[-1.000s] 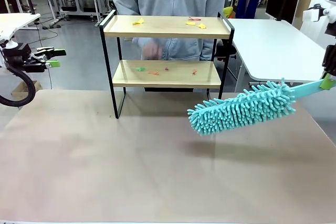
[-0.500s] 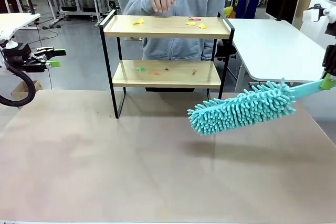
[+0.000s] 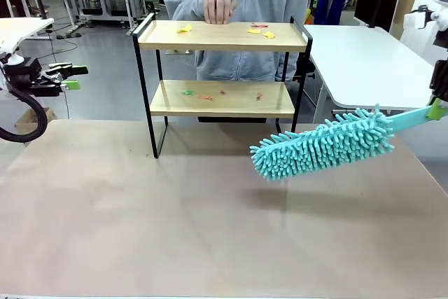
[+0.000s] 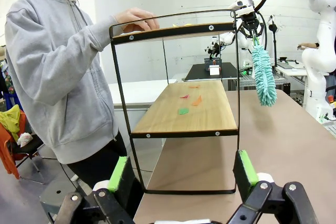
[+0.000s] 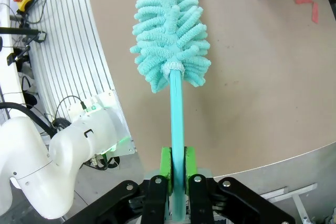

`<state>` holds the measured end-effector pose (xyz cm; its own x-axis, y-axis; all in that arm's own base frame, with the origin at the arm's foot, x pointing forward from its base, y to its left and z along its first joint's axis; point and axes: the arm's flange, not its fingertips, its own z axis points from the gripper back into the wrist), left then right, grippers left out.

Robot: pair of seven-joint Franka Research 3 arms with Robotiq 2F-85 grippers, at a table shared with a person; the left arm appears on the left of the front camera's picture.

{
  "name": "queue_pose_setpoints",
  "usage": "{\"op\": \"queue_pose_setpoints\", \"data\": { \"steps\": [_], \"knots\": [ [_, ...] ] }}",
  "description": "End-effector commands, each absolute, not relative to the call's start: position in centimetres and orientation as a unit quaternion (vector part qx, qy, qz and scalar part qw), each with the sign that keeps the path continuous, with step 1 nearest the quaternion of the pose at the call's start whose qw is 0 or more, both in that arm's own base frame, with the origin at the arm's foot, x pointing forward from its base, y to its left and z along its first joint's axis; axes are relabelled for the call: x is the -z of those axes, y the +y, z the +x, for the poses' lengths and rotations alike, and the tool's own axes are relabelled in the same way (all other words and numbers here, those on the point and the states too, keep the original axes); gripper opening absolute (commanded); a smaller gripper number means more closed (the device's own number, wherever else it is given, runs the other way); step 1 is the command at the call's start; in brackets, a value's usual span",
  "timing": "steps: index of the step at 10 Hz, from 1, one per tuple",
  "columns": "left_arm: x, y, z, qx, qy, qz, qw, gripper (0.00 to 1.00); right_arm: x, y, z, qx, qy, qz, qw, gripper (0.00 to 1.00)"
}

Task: Clean the shelf.
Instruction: Clean the specific section of the Shelf indicated by the human with the Duster.

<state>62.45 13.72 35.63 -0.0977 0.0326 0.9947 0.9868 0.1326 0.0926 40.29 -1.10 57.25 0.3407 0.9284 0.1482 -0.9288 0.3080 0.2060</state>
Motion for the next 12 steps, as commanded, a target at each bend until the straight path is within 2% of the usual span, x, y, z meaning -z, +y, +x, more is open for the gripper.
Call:
{"op": "queue_pose_setpoints", "data": {
  "steps": [1,8,12],
  "knots": [
    [-35.9,13.7,62.3,0.481,-0.566,-0.451,0.495,1.00,-57.5,-1.2,40.4,-0.566,-0.006,0.122,0.815,0.13],
    [-35.9,13.7,62.3,0.481,-0.566,-0.451,0.495,1.00,-57.3,-1.1,40.3,-0.574,-0.001,0.128,0.809,0.13],
    [-35.9,13.7,62.3,0.481,-0.566,-0.451,0.495,1.00,-61.4,4.4,37.3,-0.576,-0.082,0.150,0.799,0.13]
  ]
}}
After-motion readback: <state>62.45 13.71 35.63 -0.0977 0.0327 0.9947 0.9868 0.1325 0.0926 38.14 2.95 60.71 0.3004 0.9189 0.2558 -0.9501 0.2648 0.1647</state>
